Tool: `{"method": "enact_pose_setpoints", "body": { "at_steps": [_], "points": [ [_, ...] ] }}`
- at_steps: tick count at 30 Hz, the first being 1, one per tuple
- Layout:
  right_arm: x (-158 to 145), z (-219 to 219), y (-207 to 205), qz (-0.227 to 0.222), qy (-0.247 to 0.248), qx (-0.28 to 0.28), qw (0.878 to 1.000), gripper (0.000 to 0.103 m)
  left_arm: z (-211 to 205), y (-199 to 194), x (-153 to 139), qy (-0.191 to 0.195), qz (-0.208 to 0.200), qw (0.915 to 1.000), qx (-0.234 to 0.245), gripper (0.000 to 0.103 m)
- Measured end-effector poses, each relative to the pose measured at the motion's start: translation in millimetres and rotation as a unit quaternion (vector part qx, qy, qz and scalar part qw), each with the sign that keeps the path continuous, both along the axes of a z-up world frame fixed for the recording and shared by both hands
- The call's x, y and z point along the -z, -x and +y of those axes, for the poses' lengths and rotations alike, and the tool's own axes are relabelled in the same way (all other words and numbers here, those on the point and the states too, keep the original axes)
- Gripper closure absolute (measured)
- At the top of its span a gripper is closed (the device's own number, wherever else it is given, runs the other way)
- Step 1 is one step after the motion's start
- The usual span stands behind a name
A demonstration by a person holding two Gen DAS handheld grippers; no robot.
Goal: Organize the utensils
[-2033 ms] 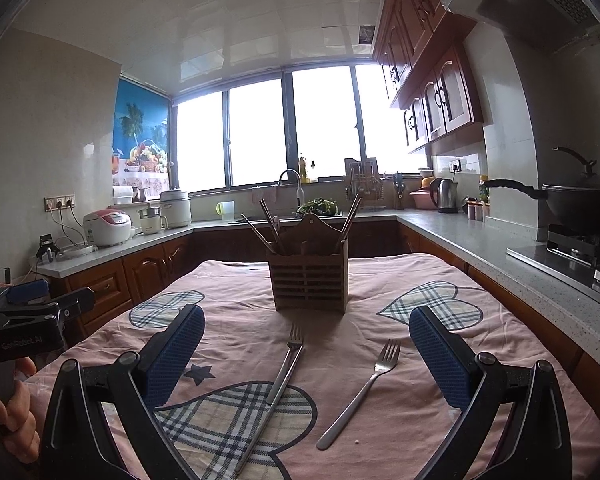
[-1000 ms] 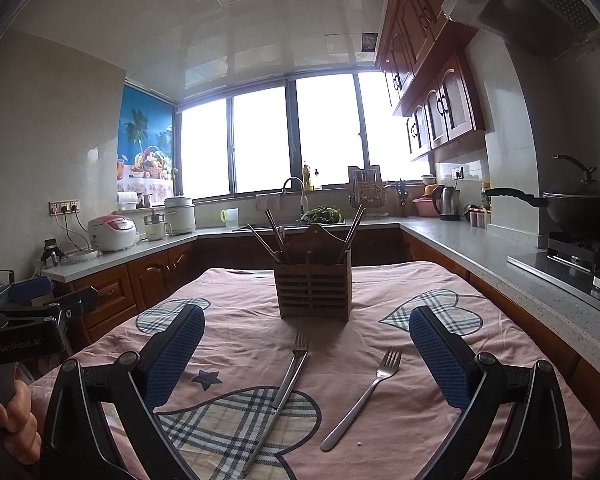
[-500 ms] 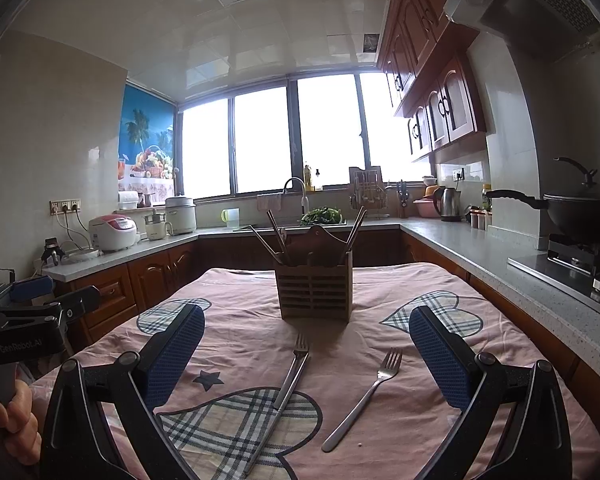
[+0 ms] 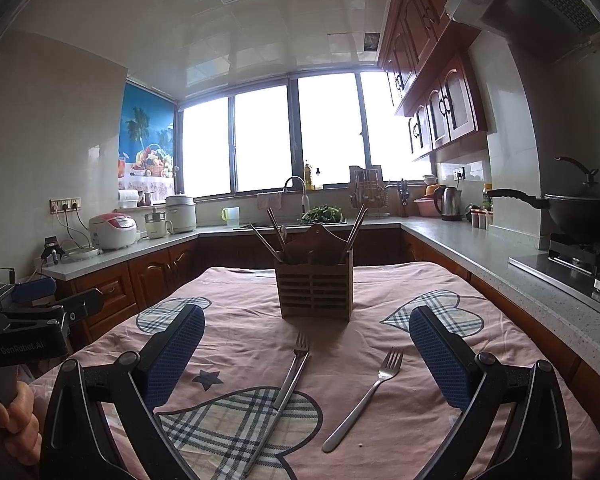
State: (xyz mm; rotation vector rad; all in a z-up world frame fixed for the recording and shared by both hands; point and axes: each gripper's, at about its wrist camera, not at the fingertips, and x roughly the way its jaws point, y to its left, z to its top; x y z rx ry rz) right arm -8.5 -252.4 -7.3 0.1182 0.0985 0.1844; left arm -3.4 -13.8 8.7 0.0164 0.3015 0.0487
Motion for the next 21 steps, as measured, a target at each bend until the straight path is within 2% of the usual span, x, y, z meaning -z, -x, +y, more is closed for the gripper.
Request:
{"method": "enact_pose_setpoints", "body": {
  "at_steps": [21],
  "points": [
    [-1.5,1.0,-0.8,-0.009,0.000,-0.002,1.000,0.000,-0.6,-4.7,3.6,0.001,0.000,1.0000,-0.001,0.000]
  ]
}}
